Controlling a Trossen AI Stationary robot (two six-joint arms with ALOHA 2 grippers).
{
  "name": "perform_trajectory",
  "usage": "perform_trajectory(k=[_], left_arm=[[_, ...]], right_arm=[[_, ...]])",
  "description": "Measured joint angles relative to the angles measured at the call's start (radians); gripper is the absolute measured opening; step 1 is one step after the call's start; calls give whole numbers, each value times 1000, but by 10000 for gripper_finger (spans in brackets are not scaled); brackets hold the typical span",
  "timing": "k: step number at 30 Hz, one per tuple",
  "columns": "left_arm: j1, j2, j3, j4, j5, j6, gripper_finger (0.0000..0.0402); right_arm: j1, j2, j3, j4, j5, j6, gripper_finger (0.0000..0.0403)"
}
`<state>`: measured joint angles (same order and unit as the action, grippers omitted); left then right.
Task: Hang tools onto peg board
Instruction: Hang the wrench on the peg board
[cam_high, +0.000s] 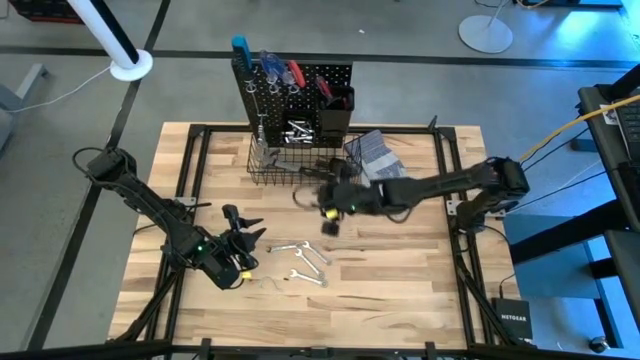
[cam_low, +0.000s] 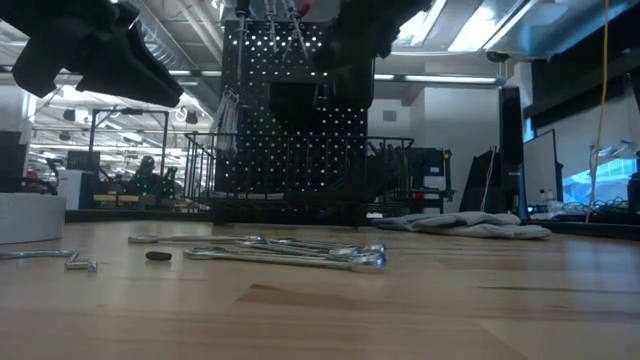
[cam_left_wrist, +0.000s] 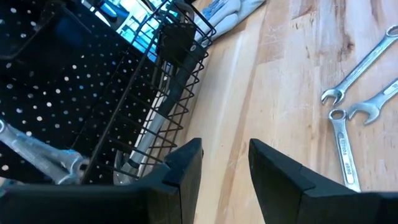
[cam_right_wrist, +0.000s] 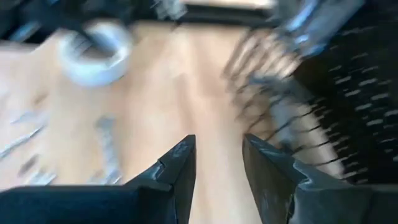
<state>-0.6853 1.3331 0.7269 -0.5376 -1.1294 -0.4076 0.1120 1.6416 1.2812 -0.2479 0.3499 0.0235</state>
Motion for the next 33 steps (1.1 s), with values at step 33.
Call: perform_trajectory(k=[33], left_arm=[[185,122,0,215,628,-243,125]], right_arm=[[319,182,0,-19,137,179,137]])
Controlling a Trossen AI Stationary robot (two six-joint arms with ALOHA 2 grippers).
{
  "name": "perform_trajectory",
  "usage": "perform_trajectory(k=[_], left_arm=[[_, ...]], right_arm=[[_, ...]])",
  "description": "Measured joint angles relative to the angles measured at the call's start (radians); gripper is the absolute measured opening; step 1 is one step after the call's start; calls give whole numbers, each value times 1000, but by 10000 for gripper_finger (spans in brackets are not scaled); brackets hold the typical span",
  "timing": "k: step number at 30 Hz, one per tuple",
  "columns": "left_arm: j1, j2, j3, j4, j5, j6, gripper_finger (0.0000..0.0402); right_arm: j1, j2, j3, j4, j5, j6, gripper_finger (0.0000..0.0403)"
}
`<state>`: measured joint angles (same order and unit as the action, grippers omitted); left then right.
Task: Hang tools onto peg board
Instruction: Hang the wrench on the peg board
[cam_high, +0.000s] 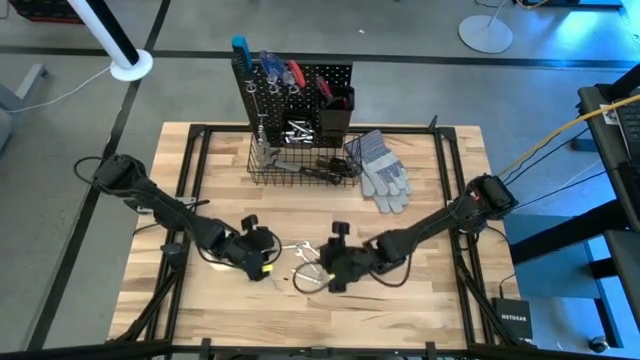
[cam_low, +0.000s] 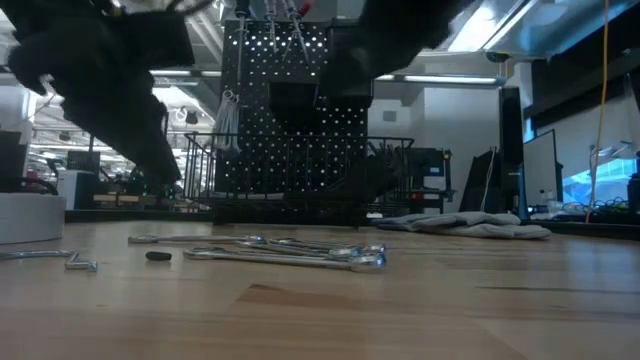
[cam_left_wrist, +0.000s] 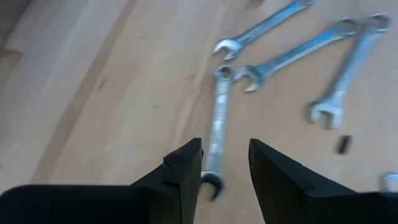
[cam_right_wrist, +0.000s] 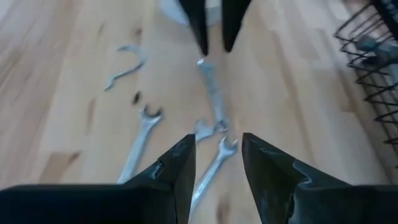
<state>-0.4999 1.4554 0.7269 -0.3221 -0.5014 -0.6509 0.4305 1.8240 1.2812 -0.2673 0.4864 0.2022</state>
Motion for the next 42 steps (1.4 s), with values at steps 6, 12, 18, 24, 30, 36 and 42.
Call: perform_trajectory(k=[6,12,18,24,30,36,42], left_arm=[[-9,22,0,17,-15,-41,125],[-71,37,0,51,-90,-52,125],[-69,59,0,97,-129,-26,125],[-52,65,0,142,-126,14,125],[-51,65,0,144,-126,28,125],[-51,65,0,152,-124,27,125],[-42,65,0,208,-106,65,125]], right_arm=[[-66,52,1,3,-39,104,137],[-41,110,1,-119,-151,266,137],[16,143,0,-208,-45,375,137],[13,195,0,-160,-54,377,137],[15,203,0,-175,-57,377,137],[14,221,3,-173,-73,378,137],[14,254,7,-168,-119,380,137]])
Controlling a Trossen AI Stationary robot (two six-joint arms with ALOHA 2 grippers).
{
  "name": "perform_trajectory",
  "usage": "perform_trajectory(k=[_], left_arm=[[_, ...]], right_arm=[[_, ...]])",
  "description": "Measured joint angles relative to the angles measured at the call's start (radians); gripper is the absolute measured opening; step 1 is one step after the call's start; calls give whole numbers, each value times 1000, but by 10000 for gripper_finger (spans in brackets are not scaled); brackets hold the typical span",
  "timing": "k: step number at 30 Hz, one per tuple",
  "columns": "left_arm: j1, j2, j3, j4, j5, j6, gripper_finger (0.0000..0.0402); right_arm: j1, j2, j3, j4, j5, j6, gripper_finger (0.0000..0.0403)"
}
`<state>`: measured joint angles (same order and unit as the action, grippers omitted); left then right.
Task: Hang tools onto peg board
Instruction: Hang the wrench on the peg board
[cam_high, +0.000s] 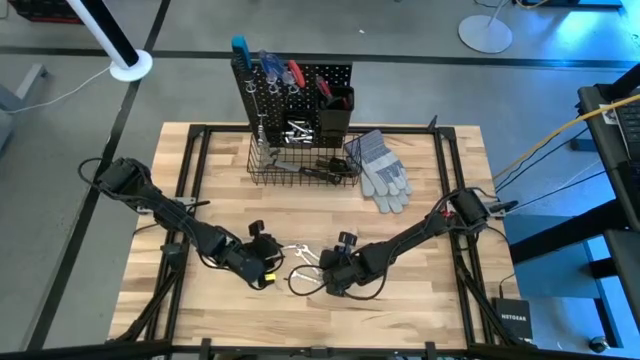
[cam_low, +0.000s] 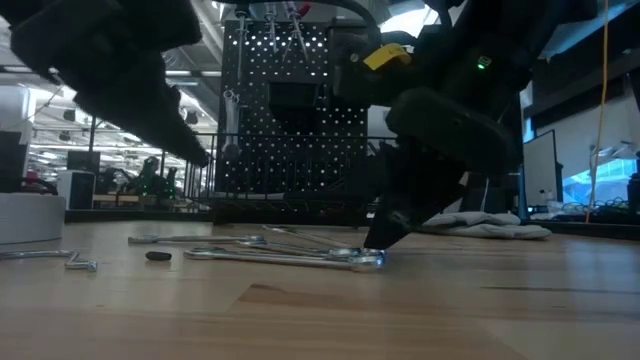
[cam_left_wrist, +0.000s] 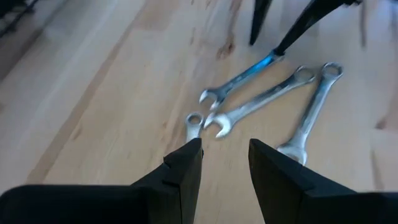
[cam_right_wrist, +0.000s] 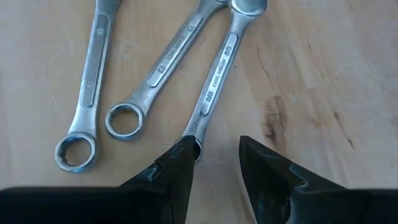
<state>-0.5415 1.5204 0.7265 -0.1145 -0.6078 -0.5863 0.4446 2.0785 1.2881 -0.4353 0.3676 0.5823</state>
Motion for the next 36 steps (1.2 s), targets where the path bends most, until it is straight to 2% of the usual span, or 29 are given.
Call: perform_trajectory(k=[6,12,16,27,33,36], left_arm=[[47,0,0,103,56,115,125],[157,0,30,112,214,271,125],[213,14,70,109,281,349,125],[253,284,261,83,394,558,125],[294,344,326,9,443,564,125],[318,362,326,8,519,564,125]], right_arm=[[0,2,-1,-4,-6,-7,137],[0,3,-3,-7,-6,-10,137],[0,3,-3,-8,-6,-15,137],[0,3,-5,-8,-10,-32,137],[0,3,-5,-8,-11,-31,137],[0,3,-5,-8,-11,-31,137]])
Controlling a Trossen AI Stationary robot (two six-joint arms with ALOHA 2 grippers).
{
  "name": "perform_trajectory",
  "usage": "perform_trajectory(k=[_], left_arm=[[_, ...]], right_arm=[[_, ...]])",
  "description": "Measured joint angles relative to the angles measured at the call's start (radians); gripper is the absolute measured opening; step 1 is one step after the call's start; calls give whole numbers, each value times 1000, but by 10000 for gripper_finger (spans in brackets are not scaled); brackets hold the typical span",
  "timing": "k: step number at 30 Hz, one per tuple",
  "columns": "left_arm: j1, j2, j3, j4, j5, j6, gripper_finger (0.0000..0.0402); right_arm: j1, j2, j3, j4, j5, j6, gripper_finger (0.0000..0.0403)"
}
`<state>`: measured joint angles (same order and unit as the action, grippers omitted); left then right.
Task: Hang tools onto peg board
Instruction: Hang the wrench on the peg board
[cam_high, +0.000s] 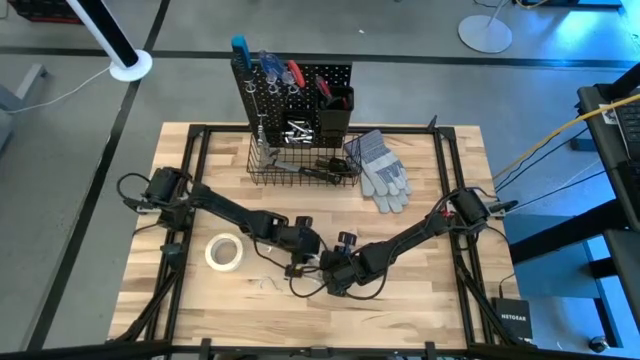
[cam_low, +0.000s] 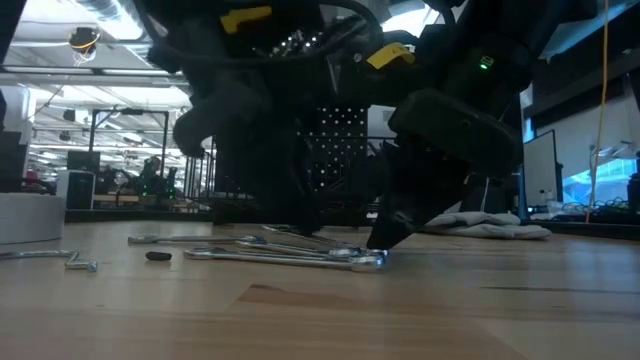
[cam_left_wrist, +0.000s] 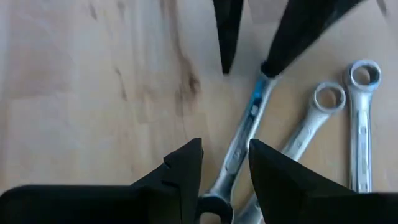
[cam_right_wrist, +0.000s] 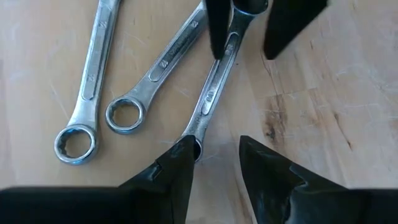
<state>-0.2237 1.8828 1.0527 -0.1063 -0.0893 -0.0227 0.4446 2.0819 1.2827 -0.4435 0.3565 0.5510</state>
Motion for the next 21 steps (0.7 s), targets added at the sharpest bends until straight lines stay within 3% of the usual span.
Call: perform_trajectory(k=[11,18,21], left_arm=[[22,23,2,-57,38,68,119],[20,24,2,-64,47,125,29],[15,24,2,-64,42,143,24]], right_arm=[[0,0,0,0,0,-5,137],[0,0,-2,-3,11,-6,137],[0,-2,-2,-4,21,-6,137]])
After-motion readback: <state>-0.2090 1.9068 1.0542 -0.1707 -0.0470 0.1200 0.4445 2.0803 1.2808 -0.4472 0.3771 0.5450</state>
